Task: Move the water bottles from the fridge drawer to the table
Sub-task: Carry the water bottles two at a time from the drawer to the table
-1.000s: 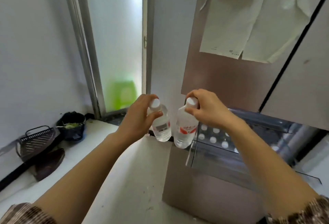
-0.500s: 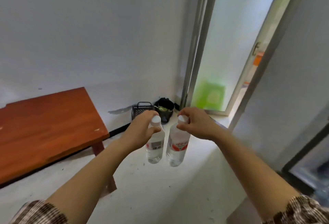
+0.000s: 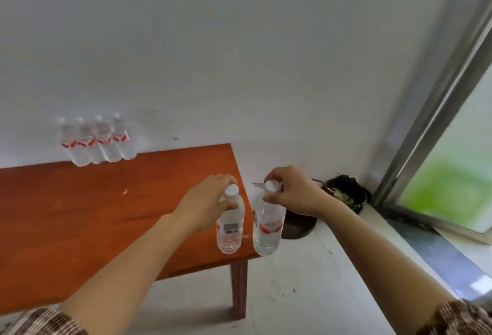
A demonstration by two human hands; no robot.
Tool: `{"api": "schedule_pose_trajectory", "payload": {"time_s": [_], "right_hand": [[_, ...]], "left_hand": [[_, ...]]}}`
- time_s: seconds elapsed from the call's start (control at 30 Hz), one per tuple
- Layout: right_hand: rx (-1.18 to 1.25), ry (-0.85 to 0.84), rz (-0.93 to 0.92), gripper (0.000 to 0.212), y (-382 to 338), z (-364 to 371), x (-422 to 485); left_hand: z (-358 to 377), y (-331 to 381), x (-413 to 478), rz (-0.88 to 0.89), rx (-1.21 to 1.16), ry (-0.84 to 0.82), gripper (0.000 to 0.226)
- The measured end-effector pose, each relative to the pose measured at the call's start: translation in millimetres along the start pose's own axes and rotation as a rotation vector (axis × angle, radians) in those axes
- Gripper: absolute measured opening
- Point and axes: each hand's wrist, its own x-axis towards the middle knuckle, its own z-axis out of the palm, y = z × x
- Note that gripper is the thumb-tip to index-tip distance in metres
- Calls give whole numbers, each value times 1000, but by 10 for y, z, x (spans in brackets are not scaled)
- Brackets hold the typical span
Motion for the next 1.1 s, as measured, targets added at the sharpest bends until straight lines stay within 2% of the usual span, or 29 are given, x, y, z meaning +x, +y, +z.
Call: {"api": "schedule_pose_trajectory", "payload": {"time_s": [0.17, 0.43, 0.83, 1.1], "right_hand": [[29, -24, -57, 28, -266, 307, 1055], [51, -35, -89, 24, -778, 874, 2545], [52, -27, 6, 35, -1475, 1830, 4499], [1, -22, 36, 36, -1691, 2303, 5454]], "left_hand": [[-333, -780, 425, -117, 21, 46, 24], [-823, -2059, 1002, -236, 29, 114, 28], [-1265, -4210, 1868, -201, -37, 57, 36], [-1314, -5108, 2464, -127, 1, 62, 34]]}}
